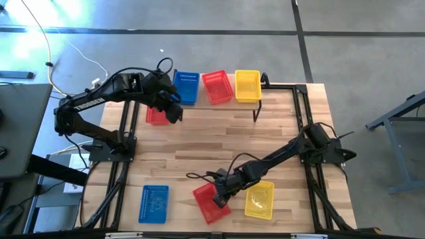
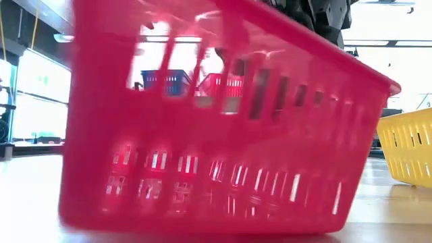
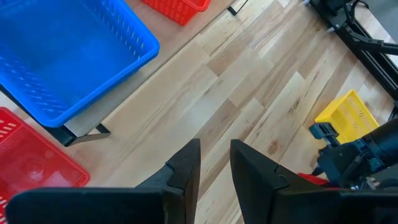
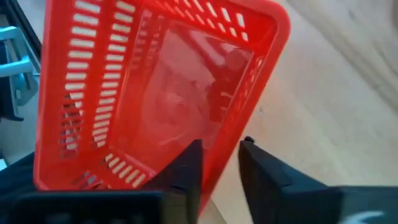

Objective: Stack baskets on shelf by color
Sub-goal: Stack the bottom red basket into the other red basket on the shelf

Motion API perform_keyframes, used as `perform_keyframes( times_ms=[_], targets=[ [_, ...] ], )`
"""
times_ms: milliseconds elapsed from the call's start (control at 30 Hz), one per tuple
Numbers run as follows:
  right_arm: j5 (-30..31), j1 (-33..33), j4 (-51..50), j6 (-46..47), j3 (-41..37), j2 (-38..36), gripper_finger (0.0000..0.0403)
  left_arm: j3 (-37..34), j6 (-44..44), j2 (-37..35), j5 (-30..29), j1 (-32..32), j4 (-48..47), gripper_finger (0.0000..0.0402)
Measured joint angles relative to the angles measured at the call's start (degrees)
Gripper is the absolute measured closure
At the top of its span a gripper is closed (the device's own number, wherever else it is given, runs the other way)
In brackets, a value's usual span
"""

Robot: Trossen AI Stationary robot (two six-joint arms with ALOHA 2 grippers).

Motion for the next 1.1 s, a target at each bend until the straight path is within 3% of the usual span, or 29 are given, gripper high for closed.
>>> perform_keyframes(
  times_ms=[167, 600, 1100],
  targets=[
    [-0.2, -1.1, -0.1, -0.6, 0.0, 0.0, 0.0395, 0.0, 0.0, 0.0, 0.0, 0.0, 0.0, 0.0324],
    [0.3, -7.3, -3.6, -6.3, 0.0, -8.5, 0.0401, 0.0, 3.9, 0.0, -0.5, 0.5, 0.0, 0.0324],
    [2.6, -20.4, -8.6, -10.6, 0.0, -23.9, 0.0402, 0.0, 12.2, 0.0, -1.1, 4.4, 0.9, 0.0324]
  ],
)
